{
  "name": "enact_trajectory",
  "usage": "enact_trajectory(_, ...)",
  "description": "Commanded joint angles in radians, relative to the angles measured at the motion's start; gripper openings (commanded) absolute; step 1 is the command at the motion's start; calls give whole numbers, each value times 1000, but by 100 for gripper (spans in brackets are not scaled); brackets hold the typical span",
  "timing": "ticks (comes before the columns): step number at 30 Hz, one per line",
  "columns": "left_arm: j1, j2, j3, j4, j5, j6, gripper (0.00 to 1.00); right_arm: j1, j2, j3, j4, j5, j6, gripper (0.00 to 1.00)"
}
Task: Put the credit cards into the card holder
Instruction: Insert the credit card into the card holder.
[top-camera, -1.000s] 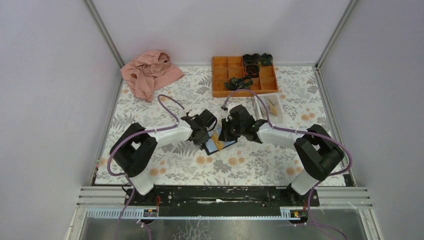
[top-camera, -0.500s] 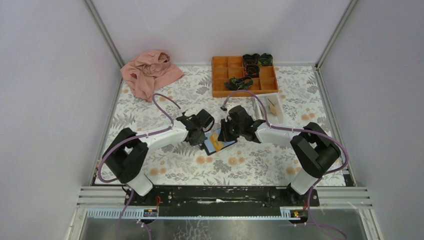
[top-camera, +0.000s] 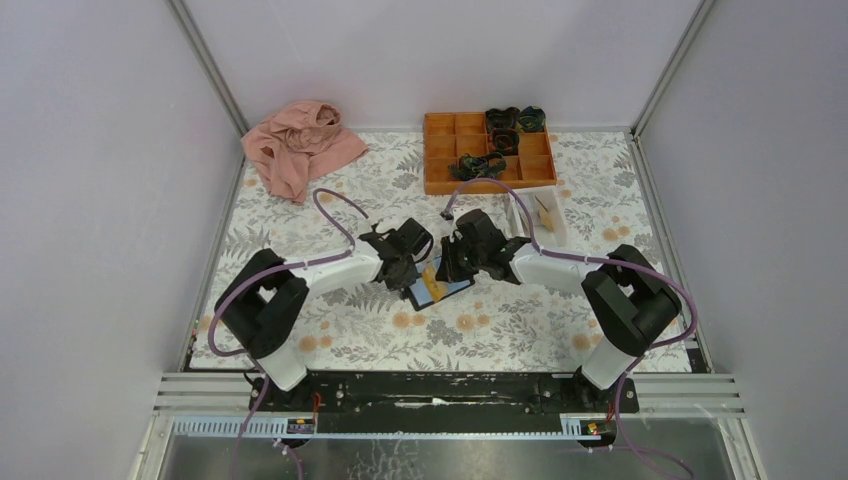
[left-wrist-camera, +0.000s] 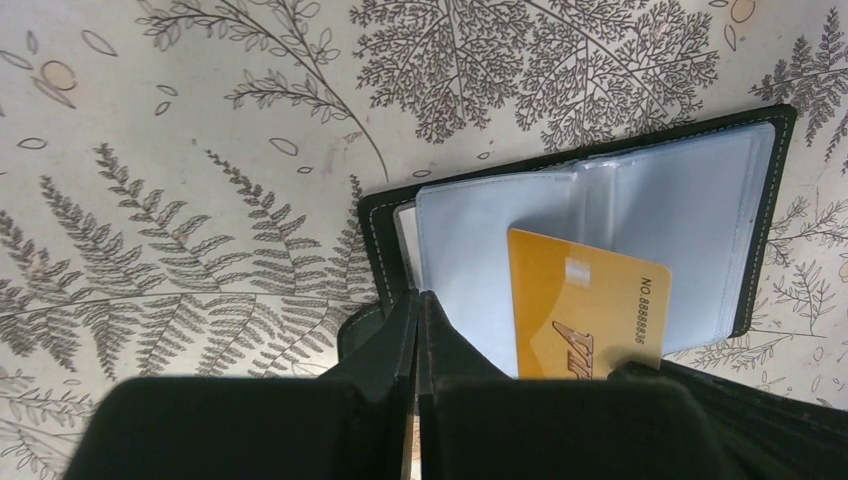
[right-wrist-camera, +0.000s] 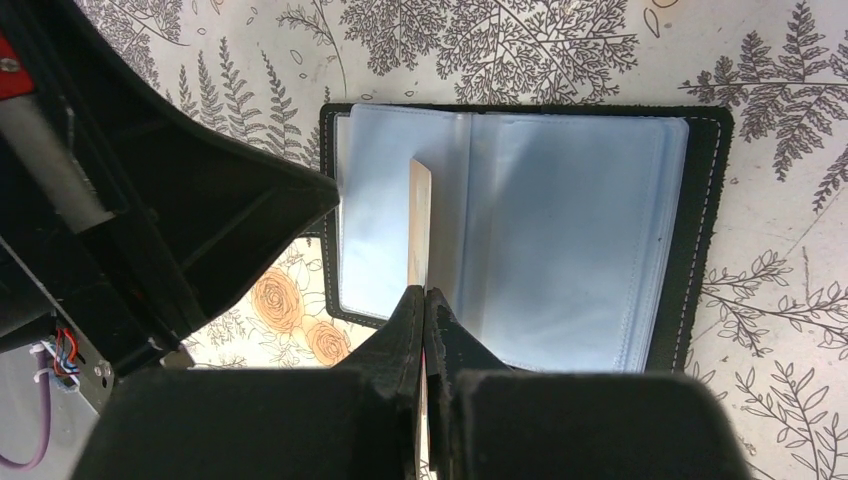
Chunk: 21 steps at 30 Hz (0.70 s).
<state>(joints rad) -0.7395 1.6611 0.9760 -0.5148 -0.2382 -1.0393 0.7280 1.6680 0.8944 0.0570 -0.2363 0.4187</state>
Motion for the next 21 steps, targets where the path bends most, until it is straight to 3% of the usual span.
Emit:
enact_trajectory(1, -7, 35, 37, 64, 6, 10, 0, 11, -31, 31, -37, 39, -26, 0)
enact_trajectory(21, -20, 120, -3, 56, 15, -13, 0, 11, -88, 55, -79, 56, -35, 0)
